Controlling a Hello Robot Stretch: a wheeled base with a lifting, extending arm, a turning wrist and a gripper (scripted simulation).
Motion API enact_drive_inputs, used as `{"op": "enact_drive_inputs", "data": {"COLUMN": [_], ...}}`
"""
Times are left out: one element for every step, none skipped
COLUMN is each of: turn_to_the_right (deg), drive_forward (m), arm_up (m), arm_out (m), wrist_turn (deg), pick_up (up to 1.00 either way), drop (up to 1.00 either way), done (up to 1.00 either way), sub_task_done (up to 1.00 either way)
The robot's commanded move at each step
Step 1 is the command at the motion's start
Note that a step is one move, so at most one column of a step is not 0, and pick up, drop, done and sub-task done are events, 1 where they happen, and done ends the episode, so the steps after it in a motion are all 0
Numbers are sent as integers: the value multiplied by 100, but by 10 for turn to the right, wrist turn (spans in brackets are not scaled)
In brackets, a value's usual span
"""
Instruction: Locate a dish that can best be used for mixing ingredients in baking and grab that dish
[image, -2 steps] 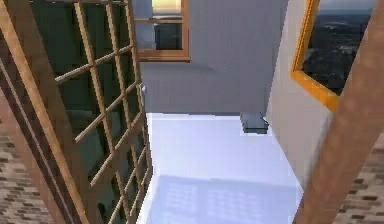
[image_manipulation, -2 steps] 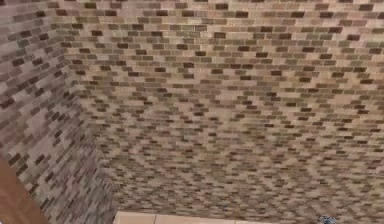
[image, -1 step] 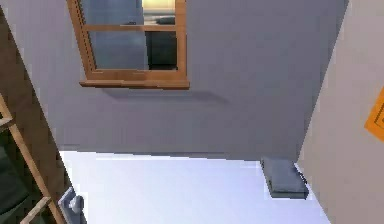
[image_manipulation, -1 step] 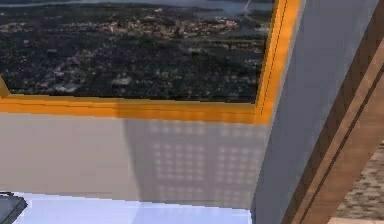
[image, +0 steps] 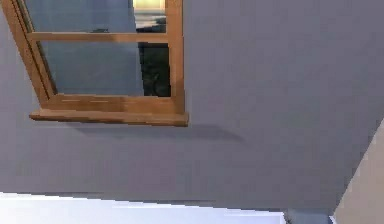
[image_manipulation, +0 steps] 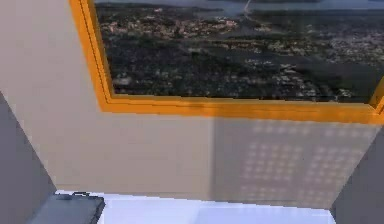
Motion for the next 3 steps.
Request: {"op": "enact_drive_inputs", "data": {"turn_to_the_right": [-450, -180, 0], "drive_forward": [0, 0, 85], "arm_up": [0, 0, 0], "arm_out": [0, 0, 0], "wrist_turn": [0, 0, 0], "pick_up": [0, 0, 0], "drop": [0, 0, 0], "done": [0, 0, 0], "sub_task_done": [0, 0, 0]}}
